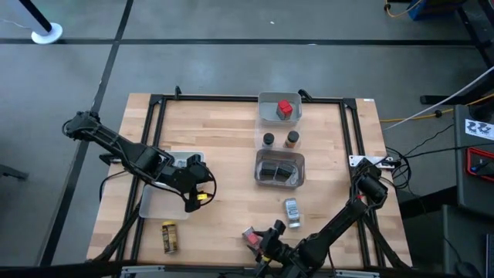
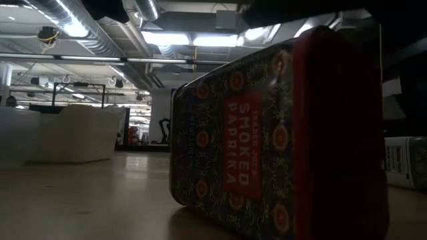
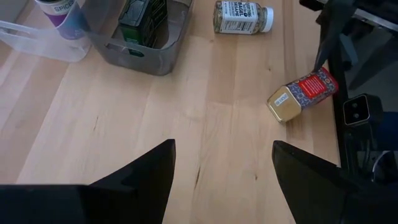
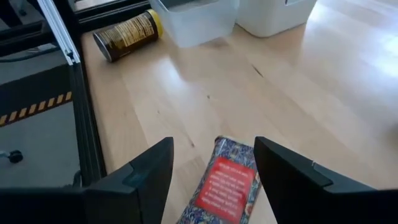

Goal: Sort spices by type
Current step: Put the red seasoning can into the gray bin

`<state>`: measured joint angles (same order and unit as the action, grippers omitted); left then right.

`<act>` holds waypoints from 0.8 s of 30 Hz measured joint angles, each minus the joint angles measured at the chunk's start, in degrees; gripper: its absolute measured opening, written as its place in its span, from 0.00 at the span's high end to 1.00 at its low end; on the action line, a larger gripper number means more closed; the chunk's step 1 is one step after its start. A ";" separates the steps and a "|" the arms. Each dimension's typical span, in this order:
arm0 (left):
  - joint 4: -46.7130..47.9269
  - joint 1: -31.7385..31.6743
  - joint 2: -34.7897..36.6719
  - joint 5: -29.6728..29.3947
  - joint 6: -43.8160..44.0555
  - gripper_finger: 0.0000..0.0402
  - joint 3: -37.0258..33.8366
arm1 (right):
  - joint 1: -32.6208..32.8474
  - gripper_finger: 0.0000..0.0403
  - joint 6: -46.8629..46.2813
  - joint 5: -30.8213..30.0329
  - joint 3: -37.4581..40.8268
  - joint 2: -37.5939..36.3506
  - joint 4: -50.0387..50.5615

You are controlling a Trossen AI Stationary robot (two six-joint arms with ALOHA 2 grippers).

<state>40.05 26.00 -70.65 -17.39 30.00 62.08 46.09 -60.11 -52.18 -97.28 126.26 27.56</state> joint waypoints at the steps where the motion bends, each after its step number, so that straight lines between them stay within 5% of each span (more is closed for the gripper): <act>1: -0.02 0.00 0.00 0.00 0.00 0.37 0.00 | 0.00 0.44 -1.12 0.28 -0.05 0.00 0.50; 15: -0.01 -0.01 0.00 0.00 0.00 0.37 0.00 | -3.54 0.44 -13.02 18.43 -0.14 -0.04 6.90; 24: 0.00 0.00 0.00 0.01 -0.45 0.37 0.00 | -3.78 0.44 -12.97 18.26 -0.14 -0.06 7.71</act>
<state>40.05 26.01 -70.65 -17.38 29.55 62.08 42.30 -73.08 -33.92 -97.43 126.19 35.27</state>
